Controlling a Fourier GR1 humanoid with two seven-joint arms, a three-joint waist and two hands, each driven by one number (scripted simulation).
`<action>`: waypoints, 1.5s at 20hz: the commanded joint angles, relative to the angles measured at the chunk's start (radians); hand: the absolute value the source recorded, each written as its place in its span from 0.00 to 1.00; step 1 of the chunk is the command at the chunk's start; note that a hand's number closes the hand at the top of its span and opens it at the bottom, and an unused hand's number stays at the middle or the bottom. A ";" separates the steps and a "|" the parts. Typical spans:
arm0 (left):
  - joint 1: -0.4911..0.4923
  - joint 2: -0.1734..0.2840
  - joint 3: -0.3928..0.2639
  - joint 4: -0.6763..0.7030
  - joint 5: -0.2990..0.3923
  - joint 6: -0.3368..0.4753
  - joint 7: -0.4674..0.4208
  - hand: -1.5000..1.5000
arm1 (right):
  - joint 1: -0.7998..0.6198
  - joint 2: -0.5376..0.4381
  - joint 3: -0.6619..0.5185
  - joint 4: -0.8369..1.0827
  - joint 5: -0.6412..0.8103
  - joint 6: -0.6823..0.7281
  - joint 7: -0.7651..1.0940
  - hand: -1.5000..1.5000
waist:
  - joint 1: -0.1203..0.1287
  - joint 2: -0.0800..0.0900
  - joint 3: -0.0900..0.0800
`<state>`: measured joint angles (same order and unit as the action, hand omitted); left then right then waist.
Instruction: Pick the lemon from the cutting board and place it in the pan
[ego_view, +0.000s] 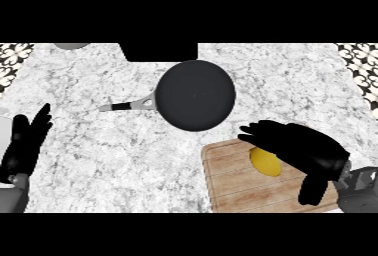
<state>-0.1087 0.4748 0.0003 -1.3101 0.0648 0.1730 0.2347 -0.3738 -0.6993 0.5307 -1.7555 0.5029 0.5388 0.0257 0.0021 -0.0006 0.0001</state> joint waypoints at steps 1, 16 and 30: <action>-0.051 0.003 0.034 0.058 -0.016 -0.043 -0.011 0.50 | 0.002 0.041 -0.026 0.035 0.097 0.029 -0.017 0.00 | -0.002 0.001 0.000; -0.033 -0.090 0.061 -0.049 -0.107 -0.042 0.074 0.50 | 0.086 0.175 -0.083 0.108 0.365 0.041 -0.163 0.00 | 0.000 0.000 0.000; 0.042 -0.092 0.139 -0.037 -0.123 -0.126 -0.001 0.50 | 0.083 0.312 -0.105 0.261 0.552 0.002 -0.216 0.00 | 0.004 0.000 0.000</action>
<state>-0.1395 0.3780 0.1233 -1.2886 -0.0635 0.0780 0.2428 -0.2754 -0.4335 0.4281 -1.5411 1.0052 0.5566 -0.1884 0.0020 0.0000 0.0000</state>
